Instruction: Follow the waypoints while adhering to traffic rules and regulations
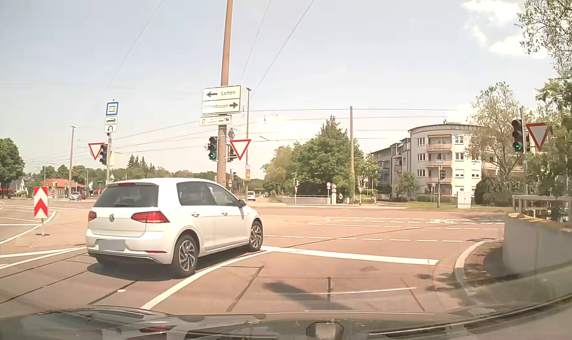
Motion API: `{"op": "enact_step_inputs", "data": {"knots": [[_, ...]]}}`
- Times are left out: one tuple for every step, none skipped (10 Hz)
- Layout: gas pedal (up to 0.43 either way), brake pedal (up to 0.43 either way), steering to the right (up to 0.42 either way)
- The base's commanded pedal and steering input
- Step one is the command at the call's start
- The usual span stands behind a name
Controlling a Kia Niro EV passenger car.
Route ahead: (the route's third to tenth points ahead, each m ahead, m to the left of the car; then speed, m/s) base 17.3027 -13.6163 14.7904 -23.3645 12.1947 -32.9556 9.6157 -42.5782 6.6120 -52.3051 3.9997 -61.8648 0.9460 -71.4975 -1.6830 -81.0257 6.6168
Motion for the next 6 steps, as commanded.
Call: {"op": "enact_step_inputs", "data": {"knots": [[0.000,0.000,0.119],[0.000,0.000,0.147],[0.000,0.000,0.170],[0.000,0.000,0.194],[0.000,0.000,0.217],[0.000,0.000,0.242]]}}
